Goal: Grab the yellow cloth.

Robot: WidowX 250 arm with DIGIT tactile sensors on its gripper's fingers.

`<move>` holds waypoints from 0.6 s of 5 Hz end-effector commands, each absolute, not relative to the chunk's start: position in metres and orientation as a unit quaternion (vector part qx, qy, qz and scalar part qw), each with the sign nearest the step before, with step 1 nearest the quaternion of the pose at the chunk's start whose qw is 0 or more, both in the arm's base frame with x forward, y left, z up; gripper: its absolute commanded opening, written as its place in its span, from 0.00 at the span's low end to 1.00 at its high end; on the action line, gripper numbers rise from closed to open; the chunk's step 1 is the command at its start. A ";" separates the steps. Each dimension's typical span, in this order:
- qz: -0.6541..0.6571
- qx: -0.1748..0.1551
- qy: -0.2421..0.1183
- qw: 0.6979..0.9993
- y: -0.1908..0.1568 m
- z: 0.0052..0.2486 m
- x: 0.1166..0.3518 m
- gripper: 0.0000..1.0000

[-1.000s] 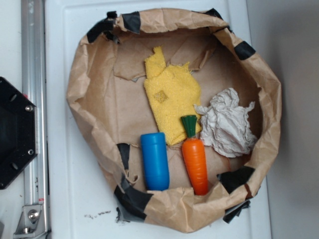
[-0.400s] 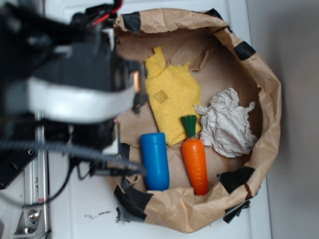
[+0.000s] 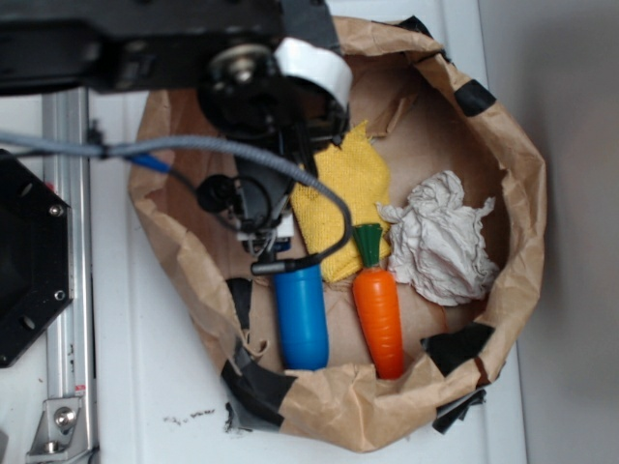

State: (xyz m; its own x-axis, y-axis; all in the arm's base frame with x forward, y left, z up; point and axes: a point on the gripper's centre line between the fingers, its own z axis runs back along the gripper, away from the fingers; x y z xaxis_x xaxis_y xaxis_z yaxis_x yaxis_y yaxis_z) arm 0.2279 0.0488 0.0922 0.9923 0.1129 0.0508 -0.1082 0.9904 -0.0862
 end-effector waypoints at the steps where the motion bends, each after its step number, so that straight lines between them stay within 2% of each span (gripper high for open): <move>1: 0.156 -0.053 -0.044 0.985 0.017 0.054 0.278 1.00; 2: 0.117 -0.004 -0.021 0.993 -0.004 0.015 0.310 1.00; 3: 0.082 0.009 -0.001 0.997 -0.018 -0.012 0.309 1.00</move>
State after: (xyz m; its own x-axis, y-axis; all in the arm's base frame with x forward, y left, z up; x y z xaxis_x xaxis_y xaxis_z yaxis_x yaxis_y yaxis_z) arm 0.3094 -0.0052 0.0089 0.9836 0.1805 0.0031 -0.1805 0.9835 0.0145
